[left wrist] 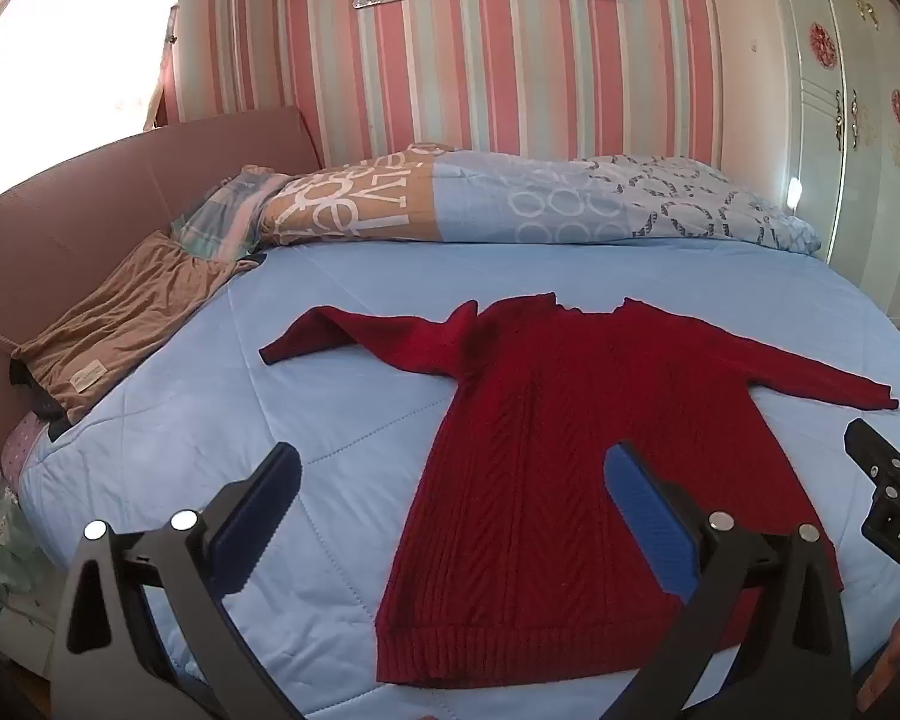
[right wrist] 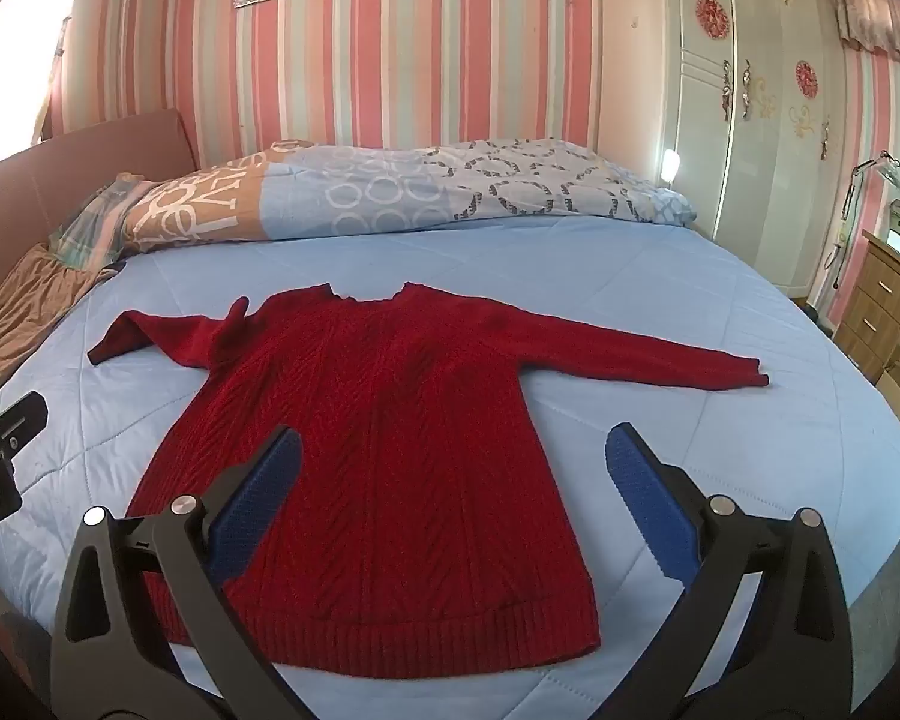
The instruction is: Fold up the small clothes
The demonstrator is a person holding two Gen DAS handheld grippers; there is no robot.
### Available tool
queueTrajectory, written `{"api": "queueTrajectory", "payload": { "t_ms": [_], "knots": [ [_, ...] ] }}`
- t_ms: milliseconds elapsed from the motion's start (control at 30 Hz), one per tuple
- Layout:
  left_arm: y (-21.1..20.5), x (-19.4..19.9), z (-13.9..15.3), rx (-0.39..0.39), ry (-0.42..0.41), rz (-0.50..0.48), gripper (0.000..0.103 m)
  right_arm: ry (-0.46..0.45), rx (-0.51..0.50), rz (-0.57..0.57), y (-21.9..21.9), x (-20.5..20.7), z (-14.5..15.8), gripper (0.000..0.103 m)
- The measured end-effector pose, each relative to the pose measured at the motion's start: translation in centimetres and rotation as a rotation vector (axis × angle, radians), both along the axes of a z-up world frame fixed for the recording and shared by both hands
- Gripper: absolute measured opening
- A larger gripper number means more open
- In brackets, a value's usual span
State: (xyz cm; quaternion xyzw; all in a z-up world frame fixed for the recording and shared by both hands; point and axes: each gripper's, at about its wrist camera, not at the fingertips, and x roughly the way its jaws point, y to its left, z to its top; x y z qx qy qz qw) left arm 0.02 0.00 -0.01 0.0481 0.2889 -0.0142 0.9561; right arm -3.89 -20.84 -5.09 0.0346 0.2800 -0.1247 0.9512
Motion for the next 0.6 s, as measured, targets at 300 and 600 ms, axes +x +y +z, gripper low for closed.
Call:
{"api": "queueTrajectory", "payload": {
  "t_ms": [300,600],
  "knots": [
    [0.03,0.03,0.00,-0.010,0.004,-0.005,0.102,0.001,-0.003,0.001,0.01,0.06,-0.06,0.100],
    [-0.06,0.00,-0.27,-0.011,0.004,-0.006,0.102,0.001,-0.006,0.001,0.11,0.19,-0.21,0.100]
  ]
}}
